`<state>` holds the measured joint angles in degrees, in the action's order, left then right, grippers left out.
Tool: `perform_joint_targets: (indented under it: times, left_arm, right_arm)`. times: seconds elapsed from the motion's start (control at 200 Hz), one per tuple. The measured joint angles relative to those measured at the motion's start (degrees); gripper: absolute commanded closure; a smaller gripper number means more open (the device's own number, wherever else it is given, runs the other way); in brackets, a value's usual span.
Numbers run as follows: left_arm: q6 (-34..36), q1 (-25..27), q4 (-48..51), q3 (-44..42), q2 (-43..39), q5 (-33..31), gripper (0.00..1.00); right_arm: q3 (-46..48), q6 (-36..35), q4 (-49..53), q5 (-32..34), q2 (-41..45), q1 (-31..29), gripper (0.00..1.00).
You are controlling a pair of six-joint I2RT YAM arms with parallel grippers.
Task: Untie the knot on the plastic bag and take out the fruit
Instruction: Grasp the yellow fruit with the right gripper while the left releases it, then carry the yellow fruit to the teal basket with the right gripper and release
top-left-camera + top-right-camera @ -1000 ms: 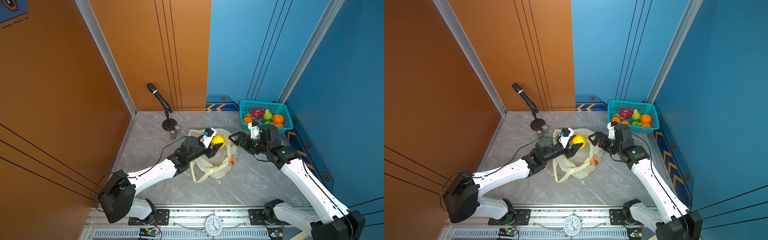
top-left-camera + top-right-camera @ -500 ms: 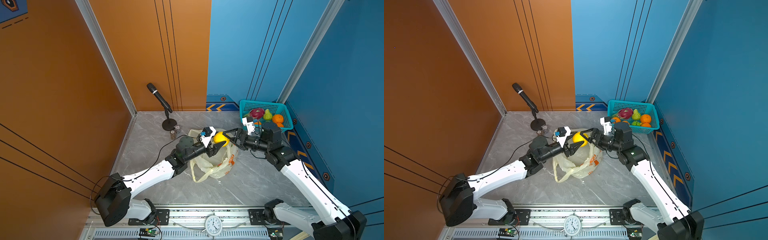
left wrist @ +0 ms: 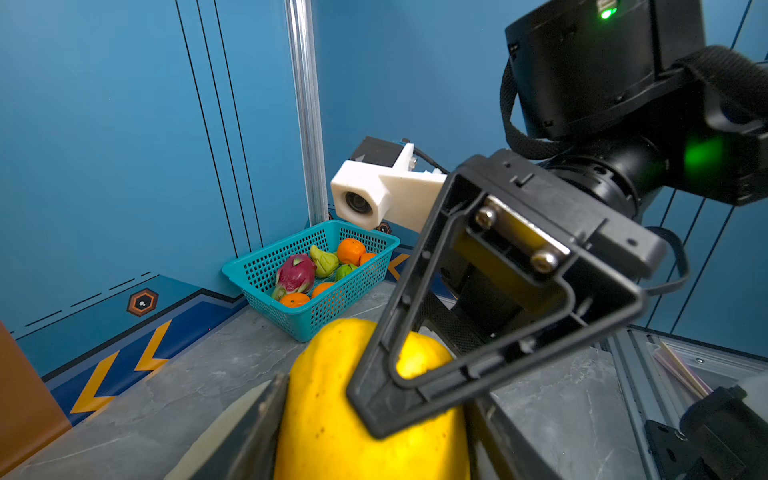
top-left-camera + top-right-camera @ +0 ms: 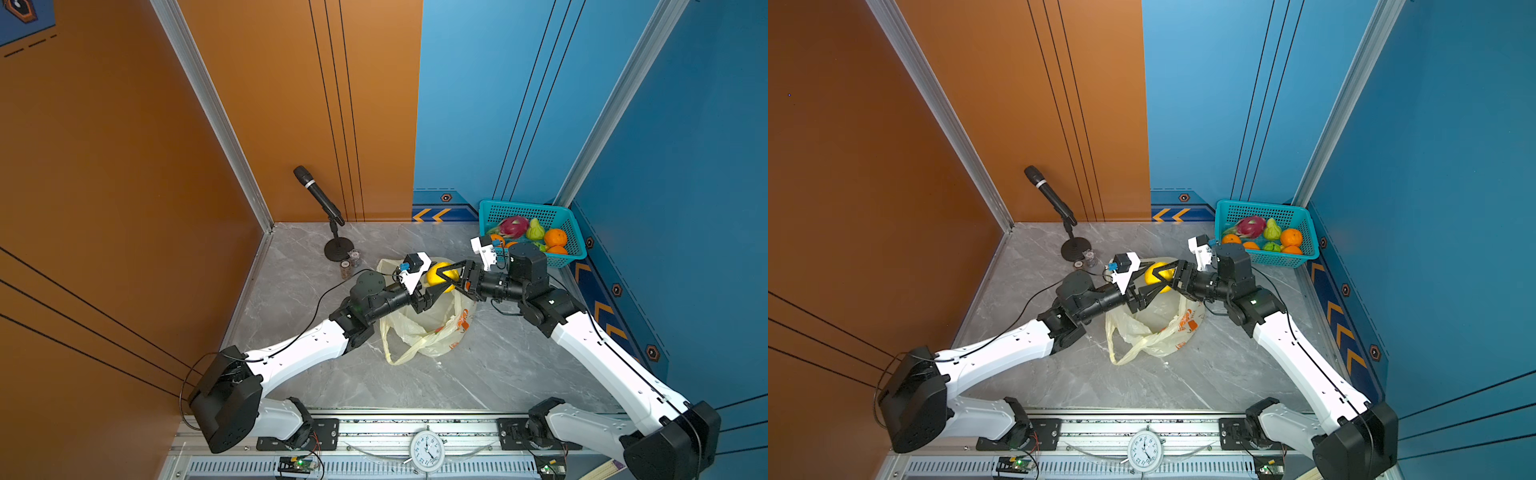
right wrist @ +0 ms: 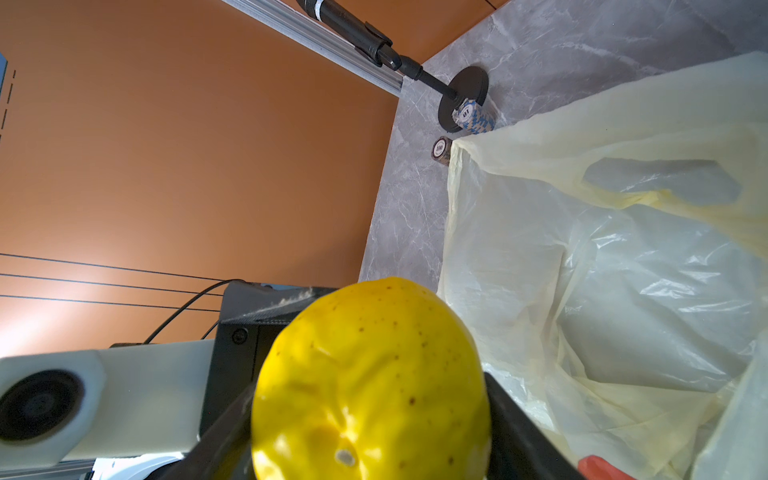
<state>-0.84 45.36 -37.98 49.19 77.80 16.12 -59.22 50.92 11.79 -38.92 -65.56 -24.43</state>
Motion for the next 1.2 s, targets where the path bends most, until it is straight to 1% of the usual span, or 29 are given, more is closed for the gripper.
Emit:
perform_joint_targets:
  times: [0.145,0.24,0.32,0.39,0.436,0.451,0.501,0.566,0.686,0.856,1.061,1.201]
  left_arm:
    - [0.00,0.00,-0.02,0.00,0.04,0.00,0.45]
    - [-0.02,0.00,-0.02,0.00,0.04,-0.09,0.34]
    - [0.02,0.04,-0.11,-0.02,-0.04,-0.50,0.23]
    - [0.26,0.07,0.33,-0.02,-0.35,-1.31,0.16]
    - [0.63,0.07,0.94,-0.02,-0.72,-2.03,0.15]
    - [0.50,0.07,1.16,-0.02,-0.87,-2.21,0.10]
    - [1.05,0.07,1.92,-0.07,-1.55,-3.13,0.07]
    - [1.20,0.07,2.95,-0.26,-2.67,-4.15,0.05]
    - [1.51,0.07,5.18,-0.50,-5.16,-5.73,0.04]
    - [1.77,0.07,9.03,-0.50,-8.57,-7.08,0.04]
    - [2.67,0.07,15.91,-0.37,-11.08,-7.41,0.04]
    - [3.45,0.13,21.16,0.44,-11.06,-7.41,0.04]
  right_arm:
    - [0.00,-0.04,0.04,0.15,0.00,0.00,0.49]
    - [-0.07,-0.09,0.13,0.46,0.04,0.00,0.52]
    - [-0.09,-0.44,0.20,1.01,0.22,0.00,0.54]
    - [-0.09,-0.48,0.17,1.64,0.61,0.11,0.56]
    - [-0.09,-0.48,0.17,1.77,0.98,0.31,0.56]
    - [-0.11,-0.48,0.17,1.86,1.11,0.44,0.56]
    - [-0.33,-0.48,0.22,2.36,1.57,0.87,0.56]
    - [-0.87,-0.50,0.20,3.17,2.05,1.62,0.56]
    - [-3.02,-1.22,0.57,4.42,2.62,3.72,0.56]
    - [-8.41,-4.70,3.17,8.41,2.67,7.96,0.56]
    - [-17.38,-10.08,9.14,16.28,0.68,15.61,0.56]
    - [-21.05,-13.35,11.08,19.52,-2.86,21.68,0.56]
